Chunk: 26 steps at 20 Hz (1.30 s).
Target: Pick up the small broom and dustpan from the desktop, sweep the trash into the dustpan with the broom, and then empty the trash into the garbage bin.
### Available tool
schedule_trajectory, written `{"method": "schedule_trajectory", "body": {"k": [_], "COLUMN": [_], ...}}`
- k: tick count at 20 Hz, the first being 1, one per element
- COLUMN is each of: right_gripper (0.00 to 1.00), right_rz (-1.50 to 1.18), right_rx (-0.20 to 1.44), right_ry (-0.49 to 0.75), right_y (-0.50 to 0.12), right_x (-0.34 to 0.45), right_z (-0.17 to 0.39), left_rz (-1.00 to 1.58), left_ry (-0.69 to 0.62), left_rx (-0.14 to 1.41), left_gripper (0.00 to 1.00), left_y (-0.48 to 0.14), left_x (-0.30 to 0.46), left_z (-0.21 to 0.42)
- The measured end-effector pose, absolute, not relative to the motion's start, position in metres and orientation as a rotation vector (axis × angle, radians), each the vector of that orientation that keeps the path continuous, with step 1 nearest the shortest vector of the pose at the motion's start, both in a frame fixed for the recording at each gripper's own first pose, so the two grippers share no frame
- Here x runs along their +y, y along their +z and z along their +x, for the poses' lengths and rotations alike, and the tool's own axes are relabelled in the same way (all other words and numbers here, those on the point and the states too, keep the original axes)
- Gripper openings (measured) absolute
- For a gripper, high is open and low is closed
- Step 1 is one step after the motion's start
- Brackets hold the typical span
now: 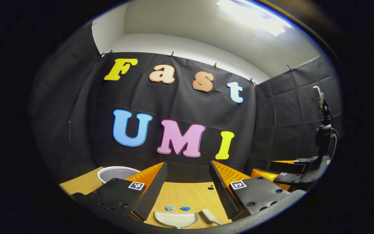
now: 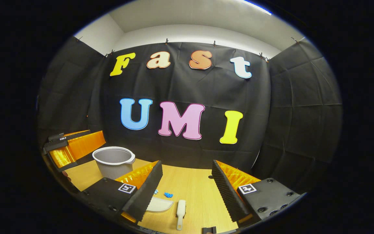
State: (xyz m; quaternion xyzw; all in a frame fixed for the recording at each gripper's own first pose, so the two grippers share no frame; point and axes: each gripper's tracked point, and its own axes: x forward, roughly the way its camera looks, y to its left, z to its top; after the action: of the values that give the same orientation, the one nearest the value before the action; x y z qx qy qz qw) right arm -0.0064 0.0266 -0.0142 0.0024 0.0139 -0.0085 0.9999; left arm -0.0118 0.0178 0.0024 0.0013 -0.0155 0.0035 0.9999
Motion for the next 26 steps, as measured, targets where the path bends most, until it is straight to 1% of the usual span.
{"method": "schedule_trajectory", "body": {"k": [10, 14, 20, 23, 26], "right_gripper": [0.99, 0.98, 0.98, 0.99, 0.99], "right_rz": [0.003, -0.004, 0.031, 0.052, 0.063], "right_rx": [0.058, 0.102, 0.267, 0.387, 0.494], "right_ry": [-0.029, -0.025, 0.03, 0.039, 0.061], "right_y": [-0.024, -0.04, -0.099, -0.139, -0.18], "right_x": [0.026, 0.026, 0.042, 0.048, 0.051], "right_z": [0.0, 0.005, 0.01, 0.015, 0.022], "left_rz": [0.063, 0.087, 0.051, 0.014, 0.004], "left_ry": [-0.009, 0.009, -0.008, -0.007, 0.023], "left_rx": [-0.028, -0.002, 0.148, 0.237, 0.341], "left_gripper": [0.78, 0.78, 0.78, 0.78, 0.78], "left_y": [-0.003, -0.016, -0.066, -0.095, -0.124], "left_x": [0.01, 0.014, 0.012, 0.011, 0.013], "left_z": [-0.001, 0.008, 0.0, -0.004, -0.002]}}
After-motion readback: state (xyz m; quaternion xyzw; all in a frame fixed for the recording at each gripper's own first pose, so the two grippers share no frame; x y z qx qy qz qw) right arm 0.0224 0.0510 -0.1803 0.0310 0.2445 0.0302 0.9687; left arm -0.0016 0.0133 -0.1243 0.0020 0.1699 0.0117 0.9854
